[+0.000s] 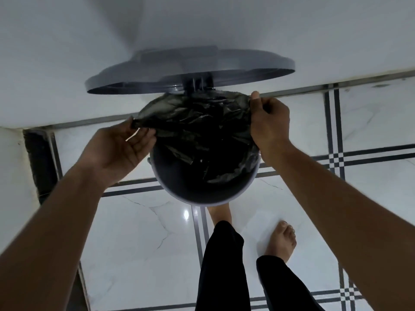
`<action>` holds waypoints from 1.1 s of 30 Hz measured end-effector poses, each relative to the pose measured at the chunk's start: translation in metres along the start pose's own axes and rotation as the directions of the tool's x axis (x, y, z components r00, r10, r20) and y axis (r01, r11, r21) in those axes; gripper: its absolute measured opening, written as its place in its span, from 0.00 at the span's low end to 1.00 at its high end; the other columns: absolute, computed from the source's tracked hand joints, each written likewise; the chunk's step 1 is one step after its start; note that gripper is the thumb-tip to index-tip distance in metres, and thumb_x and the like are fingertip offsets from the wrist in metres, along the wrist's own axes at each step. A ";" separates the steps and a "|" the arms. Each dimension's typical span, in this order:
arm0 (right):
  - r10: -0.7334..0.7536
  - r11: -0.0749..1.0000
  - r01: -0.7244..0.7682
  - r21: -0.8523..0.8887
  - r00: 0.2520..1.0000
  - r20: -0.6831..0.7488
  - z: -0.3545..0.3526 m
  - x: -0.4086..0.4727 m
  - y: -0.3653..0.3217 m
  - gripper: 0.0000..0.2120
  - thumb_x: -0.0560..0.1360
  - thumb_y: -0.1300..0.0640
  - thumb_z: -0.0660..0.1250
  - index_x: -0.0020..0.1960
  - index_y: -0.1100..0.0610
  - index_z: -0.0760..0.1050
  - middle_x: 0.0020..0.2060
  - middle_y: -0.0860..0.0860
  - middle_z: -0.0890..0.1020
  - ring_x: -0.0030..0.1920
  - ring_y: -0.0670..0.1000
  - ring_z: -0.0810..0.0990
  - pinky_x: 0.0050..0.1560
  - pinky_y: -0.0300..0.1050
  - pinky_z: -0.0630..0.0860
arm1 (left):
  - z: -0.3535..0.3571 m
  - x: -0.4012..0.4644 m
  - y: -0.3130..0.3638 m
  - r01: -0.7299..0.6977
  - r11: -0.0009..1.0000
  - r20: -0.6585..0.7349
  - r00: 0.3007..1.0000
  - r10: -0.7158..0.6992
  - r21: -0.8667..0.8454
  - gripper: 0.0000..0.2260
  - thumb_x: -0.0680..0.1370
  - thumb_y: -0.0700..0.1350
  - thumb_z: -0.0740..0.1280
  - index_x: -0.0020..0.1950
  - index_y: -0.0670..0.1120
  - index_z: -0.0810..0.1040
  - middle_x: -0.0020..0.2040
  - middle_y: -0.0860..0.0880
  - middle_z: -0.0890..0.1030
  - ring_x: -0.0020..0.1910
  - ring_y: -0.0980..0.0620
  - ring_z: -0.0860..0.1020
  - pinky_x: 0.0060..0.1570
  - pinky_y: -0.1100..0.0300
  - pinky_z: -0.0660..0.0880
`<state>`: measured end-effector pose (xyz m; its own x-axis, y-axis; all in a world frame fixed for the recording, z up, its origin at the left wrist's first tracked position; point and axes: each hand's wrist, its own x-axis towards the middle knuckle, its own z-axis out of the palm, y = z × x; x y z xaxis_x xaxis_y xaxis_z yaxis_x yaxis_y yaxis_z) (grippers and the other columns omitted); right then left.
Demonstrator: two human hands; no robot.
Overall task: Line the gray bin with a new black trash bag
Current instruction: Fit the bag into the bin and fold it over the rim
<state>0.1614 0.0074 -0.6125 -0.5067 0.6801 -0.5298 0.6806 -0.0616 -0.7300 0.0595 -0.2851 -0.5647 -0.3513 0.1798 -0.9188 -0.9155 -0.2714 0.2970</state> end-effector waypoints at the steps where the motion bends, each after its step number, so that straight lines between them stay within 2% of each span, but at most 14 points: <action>1: -0.004 1.000 0.004 -0.029 1.000 -0.016 0.003 0.007 -0.001 0.22 0.88 0.44 0.65 0.45 0.61 0.78 0.34 0.46 0.78 0.34 0.44 0.74 0.39 0.41 0.73 | 0.002 0.005 0.005 -0.011 0.999 -0.013 1.000 0.011 -0.044 0.12 0.84 0.42 0.64 0.44 0.44 0.83 0.44 0.48 0.85 0.44 0.52 0.86 0.47 0.58 0.84; 5: 0.024 0.998 -0.027 -0.058 0.999 -0.044 0.011 0.039 0.001 0.19 0.88 0.43 0.64 0.48 0.57 0.79 0.37 0.45 0.80 0.38 0.44 0.77 0.42 0.41 0.72 | 0.012 0.025 0.021 -0.030 0.998 -0.026 0.999 0.029 -0.048 0.10 0.86 0.43 0.63 0.46 0.46 0.80 0.42 0.51 0.83 0.39 0.56 0.83 0.43 0.65 0.82; 8: 0.076 0.987 -0.081 -0.141 0.996 -0.036 0.007 0.053 0.008 0.16 0.86 0.42 0.66 0.50 0.54 0.81 0.41 0.43 0.82 0.47 0.49 0.82 0.50 0.41 0.74 | 0.012 0.044 0.024 0.046 0.989 -0.120 0.992 -0.029 0.142 0.08 0.85 0.47 0.65 0.49 0.48 0.80 0.42 0.52 0.84 0.38 0.56 0.84 0.38 0.65 0.82; 10: 0.098 0.970 -0.095 -0.226 0.995 0.001 0.000 0.056 0.019 0.16 0.84 0.41 0.70 0.45 0.52 0.82 0.40 0.43 0.83 0.50 0.53 0.85 0.54 0.45 0.79 | 0.004 0.058 0.018 0.111 0.929 -0.220 0.975 -0.033 0.353 0.06 0.85 0.46 0.66 0.49 0.49 0.80 0.45 0.51 0.84 0.35 0.58 0.84 0.34 0.65 0.82; 12: 0.111 0.948 -0.091 -0.304 0.993 0.049 -0.007 0.054 0.030 0.17 0.81 0.39 0.74 0.43 0.52 0.83 0.41 0.45 0.86 0.51 0.54 0.86 0.59 0.49 0.82 | -0.008 0.065 0.007 0.161 0.683 -0.290 0.954 0.077 0.713 0.09 0.85 0.44 0.65 0.45 0.49 0.78 0.44 0.49 0.81 0.29 0.59 0.82 0.29 0.68 0.79; 14: 0.120 0.937 -0.084 -0.340 0.989 0.086 -0.011 0.049 0.039 0.18 0.78 0.36 0.76 0.46 0.52 0.85 0.46 0.47 0.88 0.53 0.53 0.87 0.61 0.50 0.83 | -0.015 0.065 -0.006 0.175 0.389 -0.269 0.942 0.201 0.904 0.12 0.85 0.42 0.64 0.42 0.48 0.76 0.39 0.47 0.76 0.29 0.52 0.78 0.23 0.67 0.76; 15: 0.134 0.937 -0.095 -0.337 0.987 0.093 -0.012 0.046 0.041 0.19 0.78 0.35 0.76 0.46 0.52 0.86 0.47 0.47 0.88 0.53 0.53 0.87 0.61 0.50 0.83 | -0.021 0.065 -0.012 0.189 0.375 -0.280 0.938 0.205 0.908 0.12 0.84 0.41 0.64 0.41 0.46 0.75 0.37 0.47 0.75 0.30 0.50 0.74 0.24 0.64 0.75; 18: 0.210 0.939 -0.174 -0.296 0.973 0.094 -0.020 0.034 0.047 0.21 0.77 0.34 0.76 0.44 0.52 0.84 0.44 0.48 0.88 0.52 0.53 0.87 0.58 0.48 0.83 | -0.041 0.058 -0.027 0.249 0.635 -0.350 0.936 0.036 0.731 0.13 0.83 0.48 0.69 0.39 0.48 0.75 0.32 0.49 0.70 0.29 0.54 0.66 0.27 0.63 0.71; 20: 0.266 0.934 -0.230 -0.274 0.958 0.104 -0.027 0.023 0.051 0.22 0.79 0.34 0.75 0.43 0.54 0.84 0.40 0.47 0.86 0.48 0.53 0.86 0.52 0.47 0.82 | -0.053 0.048 -0.033 0.292 0.779 -0.323 0.939 -0.122 0.555 0.11 0.82 0.53 0.71 0.43 0.50 0.79 0.35 0.52 0.76 0.30 0.57 0.69 0.24 0.66 0.72; 22: 0.308 0.926 -0.273 -0.262 0.946 0.102 -0.035 0.007 0.051 0.23 0.81 0.36 0.72 0.43 0.55 0.84 0.39 0.48 0.86 0.45 0.52 0.85 0.48 0.46 0.81 | -0.063 0.037 -0.037 0.314 0.873 -0.262 0.938 -0.225 0.373 0.07 0.80 0.52 0.72 0.48 0.49 0.84 0.41 0.52 0.82 0.33 0.59 0.76 0.26 0.68 0.76; 24: 0.311 0.920 -0.276 -0.279 0.946 0.091 -0.044 -0.012 0.049 0.24 0.83 0.37 0.69 0.46 0.57 0.85 0.40 0.50 0.87 0.45 0.54 0.85 0.50 0.49 0.82 | -0.074 0.026 -0.041 0.319 0.899 -0.244 0.937 -0.251 0.301 0.07 0.80 0.49 0.72 0.53 0.46 0.84 0.43 0.50 0.84 0.32 0.56 0.80 0.29 0.66 0.79; 27: 0.280 0.897 -0.239 -0.372 0.958 0.062 -0.055 -0.040 0.052 0.27 0.85 0.40 0.67 0.48 0.65 0.83 0.40 0.57 0.86 0.43 0.60 0.84 0.48 0.55 0.82 | -0.088 0.009 -0.050 0.349 0.867 -0.253 0.929 -0.270 0.356 0.07 0.80 0.43 0.71 0.58 0.44 0.83 0.43 0.49 0.84 0.34 0.55 0.84 0.33 0.65 0.82; 30: 0.398 0.875 -0.343 -0.341 0.912 0.104 -0.065 -0.056 0.063 0.28 0.82 0.41 0.70 0.47 0.69 0.80 0.37 0.59 0.85 0.38 0.56 0.82 0.51 0.63 0.86 | -0.091 -0.001 -0.057 0.293 0.919 -0.270 0.937 -0.222 0.263 0.07 0.82 0.40 0.68 0.58 0.43 0.83 0.51 0.46 0.88 0.45 0.51 0.89 0.45 0.60 0.85; 33: 0.495 0.857 -0.450 -0.250 0.855 0.154 -0.070 -0.069 0.069 0.19 0.82 0.51 0.72 0.54 0.70 0.83 0.39 0.54 0.86 0.38 0.52 0.85 0.47 0.55 0.88 | -0.086 -0.006 -0.057 0.210 0.977 -0.225 0.954 -0.195 0.043 0.11 0.78 0.39 0.70 0.61 0.42 0.82 0.58 0.45 0.87 0.55 0.51 0.88 0.53 0.57 0.85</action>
<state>0.2803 0.0076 -0.5964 -0.1783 0.4388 -0.8807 0.9440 -0.1763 -0.2789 0.1301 -0.3521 -0.5987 -0.1122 0.0115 -0.9936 -0.9764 -0.1869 0.1081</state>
